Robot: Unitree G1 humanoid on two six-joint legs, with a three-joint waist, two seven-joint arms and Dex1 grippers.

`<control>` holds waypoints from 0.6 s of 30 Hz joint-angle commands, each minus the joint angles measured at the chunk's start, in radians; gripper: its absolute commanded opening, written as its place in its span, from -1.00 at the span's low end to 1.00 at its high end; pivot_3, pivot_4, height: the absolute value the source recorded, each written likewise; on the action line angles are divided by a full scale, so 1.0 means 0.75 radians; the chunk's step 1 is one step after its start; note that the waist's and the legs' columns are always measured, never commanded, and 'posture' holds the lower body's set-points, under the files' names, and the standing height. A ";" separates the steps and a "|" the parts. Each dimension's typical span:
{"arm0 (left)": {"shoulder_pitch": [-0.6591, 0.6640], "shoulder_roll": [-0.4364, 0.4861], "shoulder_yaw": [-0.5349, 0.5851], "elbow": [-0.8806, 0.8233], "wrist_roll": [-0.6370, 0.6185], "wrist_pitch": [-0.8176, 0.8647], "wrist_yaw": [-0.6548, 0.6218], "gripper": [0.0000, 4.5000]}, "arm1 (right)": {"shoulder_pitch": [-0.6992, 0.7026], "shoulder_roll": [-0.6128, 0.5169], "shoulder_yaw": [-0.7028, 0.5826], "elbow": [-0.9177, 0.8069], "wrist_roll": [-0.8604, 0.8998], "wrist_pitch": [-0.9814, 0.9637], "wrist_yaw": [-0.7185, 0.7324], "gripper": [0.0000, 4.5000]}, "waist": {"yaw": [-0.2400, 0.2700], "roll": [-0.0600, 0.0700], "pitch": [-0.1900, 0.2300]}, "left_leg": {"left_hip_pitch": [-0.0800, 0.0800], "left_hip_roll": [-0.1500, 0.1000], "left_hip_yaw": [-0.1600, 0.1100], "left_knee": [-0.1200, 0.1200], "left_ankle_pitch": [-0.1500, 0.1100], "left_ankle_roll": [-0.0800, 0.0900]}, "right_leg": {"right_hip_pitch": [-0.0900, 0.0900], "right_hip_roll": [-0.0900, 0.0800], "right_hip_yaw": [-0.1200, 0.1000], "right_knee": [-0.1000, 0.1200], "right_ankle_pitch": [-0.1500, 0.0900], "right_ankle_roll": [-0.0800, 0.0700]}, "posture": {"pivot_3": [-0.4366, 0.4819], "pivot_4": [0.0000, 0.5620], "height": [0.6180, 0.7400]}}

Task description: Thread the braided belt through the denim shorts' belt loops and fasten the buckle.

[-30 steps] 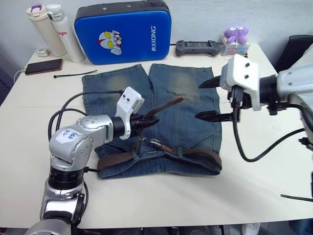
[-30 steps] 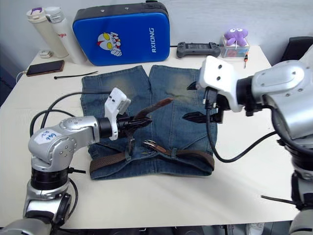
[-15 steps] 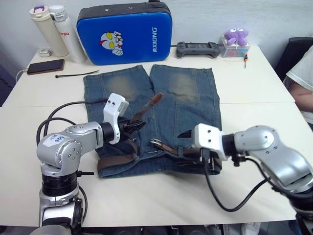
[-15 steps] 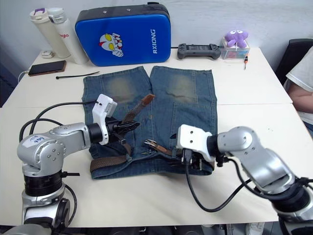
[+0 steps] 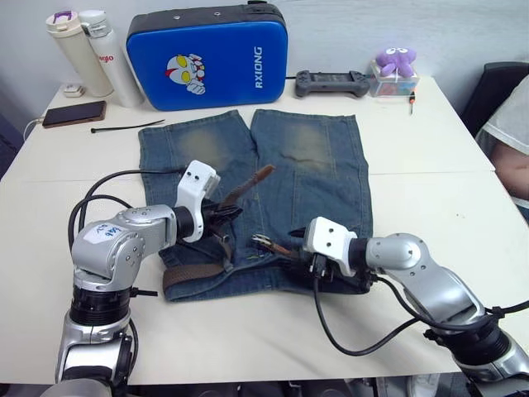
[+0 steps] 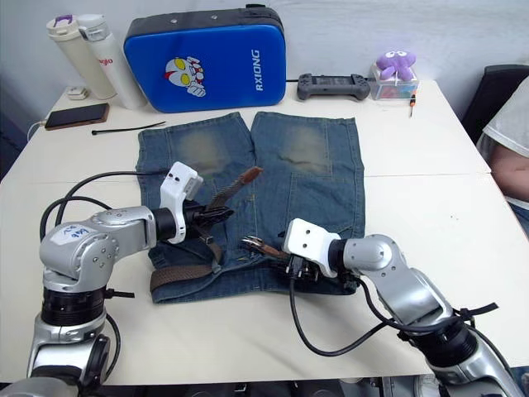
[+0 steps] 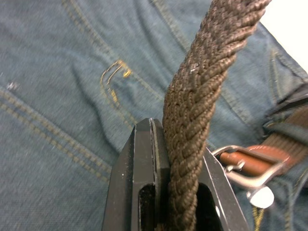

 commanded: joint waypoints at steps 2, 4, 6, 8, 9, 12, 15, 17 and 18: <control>0.014 0.000 0.032 -0.036 -0.005 0.025 0.014 -1.00 | -0.028 0.053 -0.017 0.019 -0.022 0.064 -0.060 -0.68 | 0.000 -0.001 0.000 | 0.000 0.000 0.000 0.000 0.000 0.000 | 0.000 0.000 0.000 0.000 0.000 0.000 | -0.05 -0.47 0.99; 0.021 0.010 0.031 -0.035 -0.001 0.057 0.025 -1.00 | -0.046 0.092 -0.068 0.039 -0.002 0.124 -0.107 -0.98 | -0.002 -0.001 -0.001 | 0.000 0.000 0.000 0.000 0.000 0.000 | 0.000 0.000 0.000 0.000 0.000 0.000 | -0.05 -0.47 0.99; 0.036 0.034 0.011 -0.017 0.035 0.099 0.058 -1.00 | -0.060 0.156 -0.137 0.053 0.010 0.211 -0.193 -1.00 | -0.006 -0.001 -0.001 | 0.000 0.000 0.000 0.000 0.000 0.000 | 0.000 0.000 0.000 0.000 0.000 0.000 | -0.05 -0.47 0.99; 0.043 0.003 0.043 0.001 0.046 0.162 0.101 -1.00 | -0.061 0.253 -0.210 0.024 0.018 0.331 -0.314 -1.00 | -0.004 -0.001 -0.001 | 0.000 0.000 0.000 0.000 0.000 0.000 | 0.000 0.000 0.000 0.001 0.000 0.000 | -0.05 -0.47 0.99; 0.045 -0.011 0.058 0.004 0.046 0.181 0.114 -1.00 | -0.061 0.285 -0.229 0.007 0.026 0.380 -0.347 -1.00 | -0.003 -0.001 -0.001 | 0.001 0.000 0.000 0.000 0.000 -0.001 | 0.000 0.000 0.000 0.001 0.000 0.000 | -0.05 -0.47 0.99; 0.057 -0.030 0.069 -0.009 0.053 0.228 0.137 -1.00 | -0.048 0.413 -0.314 -0.062 0.061 0.561 -0.466 -1.00 | -0.001 -0.002 -0.001 | 0.000 0.000 0.000 0.000 0.000 -0.001 | -0.001 0.000 0.000 0.002 0.000 0.000 | -0.05 -0.47 0.99; 0.057 -0.051 0.071 -0.018 0.053 0.265 0.148 -1.00 | -0.048 0.473 -0.343 -0.104 0.071 0.659 -0.532 -1.00 | -0.001 -0.004 -0.002 | 0.000 0.000 0.000 0.000 0.000 -0.001 | -0.001 0.000 0.000 0.003 0.000 0.000 | -0.05 -0.47 0.99; 0.050 -0.075 0.051 -0.019 0.051 0.287 0.153 -1.00 | -0.046 0.490 -0.331 -0.138 0.074 0.692 -0.567 -1.00 | -0.001 -0.004 -0.003 | 0.000 -0.001 0.000 0.000 0.000 -0.001 | -0.001 0.000 0.000 0.003 0.000 0.000 | -0.05 -0.47 0.99; 0.045 -0.087 0.043 -0.020 0.053 0.295 0.155 -1.00 | -0.047 0.490 -0.318 -0.153 0.074 0.698 -0.576 -1.00 | -0.001 -0.004 -0.003 | 0.000 -0.001 0.000 0.000 0.000 -0.001 | -0.002 0.000 0.000 0.003 0.000 0.000 | -0.05 -0.47 0.99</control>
